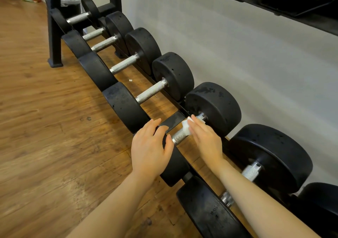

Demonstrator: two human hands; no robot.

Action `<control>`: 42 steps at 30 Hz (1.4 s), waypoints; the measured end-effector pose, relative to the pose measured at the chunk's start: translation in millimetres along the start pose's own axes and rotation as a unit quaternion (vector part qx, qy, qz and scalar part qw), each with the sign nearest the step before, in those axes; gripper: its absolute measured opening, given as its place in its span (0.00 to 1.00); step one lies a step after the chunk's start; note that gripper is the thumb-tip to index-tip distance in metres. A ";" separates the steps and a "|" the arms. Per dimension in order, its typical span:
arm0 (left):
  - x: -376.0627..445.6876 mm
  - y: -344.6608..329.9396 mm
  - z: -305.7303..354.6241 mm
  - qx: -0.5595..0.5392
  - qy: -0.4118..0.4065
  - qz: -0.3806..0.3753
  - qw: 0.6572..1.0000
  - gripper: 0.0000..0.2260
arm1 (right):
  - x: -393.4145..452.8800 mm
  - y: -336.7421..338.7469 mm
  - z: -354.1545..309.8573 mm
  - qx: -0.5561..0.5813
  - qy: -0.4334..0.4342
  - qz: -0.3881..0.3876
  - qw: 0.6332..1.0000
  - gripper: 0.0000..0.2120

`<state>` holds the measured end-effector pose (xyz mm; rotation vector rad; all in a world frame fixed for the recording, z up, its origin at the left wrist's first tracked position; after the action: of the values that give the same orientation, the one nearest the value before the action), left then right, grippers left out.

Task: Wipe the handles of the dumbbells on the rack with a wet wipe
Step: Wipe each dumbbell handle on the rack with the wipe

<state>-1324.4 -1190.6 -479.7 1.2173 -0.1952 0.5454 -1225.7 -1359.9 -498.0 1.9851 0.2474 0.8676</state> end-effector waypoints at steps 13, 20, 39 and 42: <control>-1.2 0.3 0.7 0.002 -0.008 0.015 1.000 0.20 | -2.0 1.3 4.8 0.017 -0.018 0.035 0.999 0.28; -1.9 -0.1 0.4 0.005 -0.003 0.005 1.000 0.21 | -2.4 0.9 6.1 0.035 -0.025 0.043 0.998 0.27; -1.9 -2.3 -0.6 0.013 -0.009 0.000 1.000 0.20 | 0.5 15.2 -8.7 -0.057 0.047 0.080 0.994 0.16; -1.7 -2.1 -0.4 0.012 -0.006 0.000 1.000 0.20 | 2.9 15.8 -11.1 0.024 0.009 0.087 0.996 0.11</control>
<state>-1324.8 -1191.2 -482.3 1.2451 -0.1986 0.5411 -1233.5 -1359.7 -480.1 2.0677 0.1080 0.9993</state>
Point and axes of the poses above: each hand's wrist, its own x-axis towards the middle knuckle, its own y-axis out of the back of the hand, z = x × y, the point moved 5 cm from there along x, towards the middle knuckle, and after that the axes turned 15 degrees about x, right-handed, at the moved point
